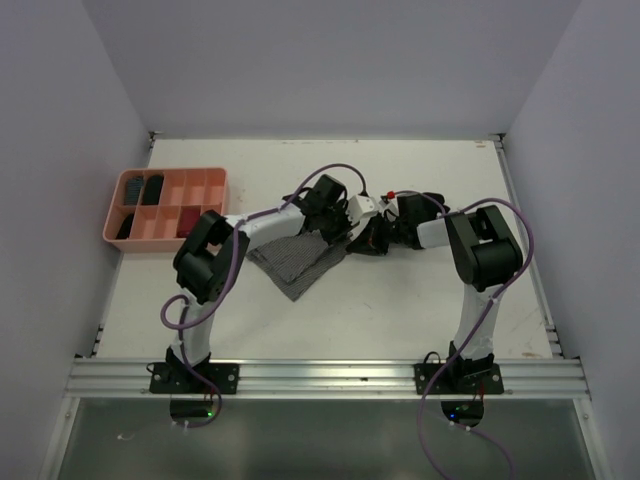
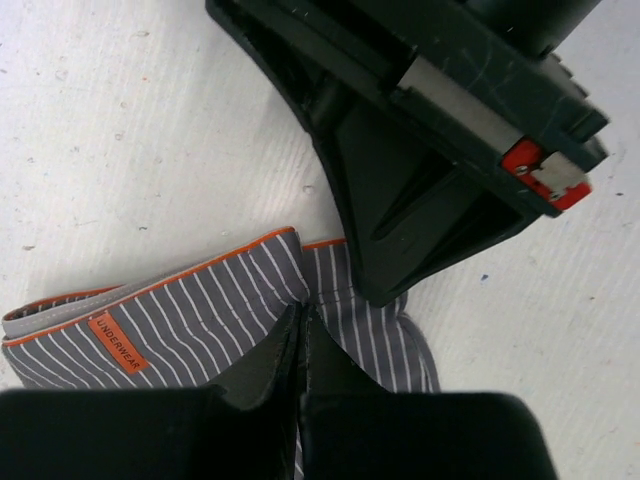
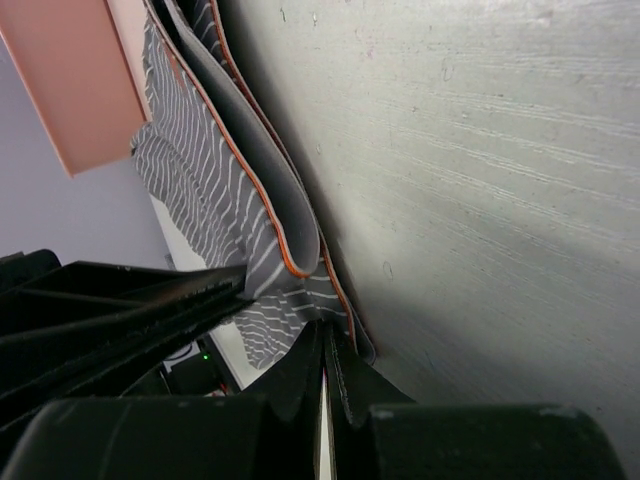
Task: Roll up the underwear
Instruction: Fold the underwear
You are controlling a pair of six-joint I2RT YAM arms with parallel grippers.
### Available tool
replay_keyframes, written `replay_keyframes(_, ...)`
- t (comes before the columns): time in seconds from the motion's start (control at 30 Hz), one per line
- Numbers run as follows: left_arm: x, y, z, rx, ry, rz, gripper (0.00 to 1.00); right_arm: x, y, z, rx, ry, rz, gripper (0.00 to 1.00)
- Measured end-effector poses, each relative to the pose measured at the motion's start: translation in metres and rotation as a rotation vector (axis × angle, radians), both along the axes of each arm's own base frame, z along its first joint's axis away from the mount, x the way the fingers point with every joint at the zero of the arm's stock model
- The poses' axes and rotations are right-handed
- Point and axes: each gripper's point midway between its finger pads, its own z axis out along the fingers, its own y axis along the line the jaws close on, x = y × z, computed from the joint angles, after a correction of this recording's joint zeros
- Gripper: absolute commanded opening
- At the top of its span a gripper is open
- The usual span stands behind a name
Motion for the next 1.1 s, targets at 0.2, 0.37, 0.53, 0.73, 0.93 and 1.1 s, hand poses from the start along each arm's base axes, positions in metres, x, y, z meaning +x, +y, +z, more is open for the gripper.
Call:
replay_keyframes(0.2, -0.012, -0.010, 0.005, -0.029, 0.054, -0.002, 0.00, 0.000, 0.000, 0.000, 0.012, 0.009, -0.001, 0.05)
replay_keyframes(0.37, -0.019, -0.010, 0.009, -0.040, 0.091, 0.012, 0.00, 0.000, -0.001, -0.001, 0.017, 0.013, -0.001, 0.05)
replay_keyframes(0.53, -0.024, -0.009, 0.022, -0.058, 0.108, 0.024, 0.00, 0.000, -0.001, -0.001, 0.017, 0.013, -0.002, 0.05)
replay_keyframes(0.73, -0.028, -0.013, 0.046, -0.111, 0.104, 0.024, 0.00, 0.000, -0.001, -0.001, 0.017, 0.013, -0.002, 0.05)
replay_keyframes(0.93, -0.032, -0.015, 0.041, -0.113, 0.139, 0.026, 0.00, 0.000, -0.001, -0.001, 0.017, 0.013, -0.002, 0.05)
replay_keyframes(1.1, -0.038, -0.015, 0.011, -0.083, 0.204, 0.025, 0.00, 0.001, -0.002, -0.001, 0.016, 0.011, -0.004, 0.05)
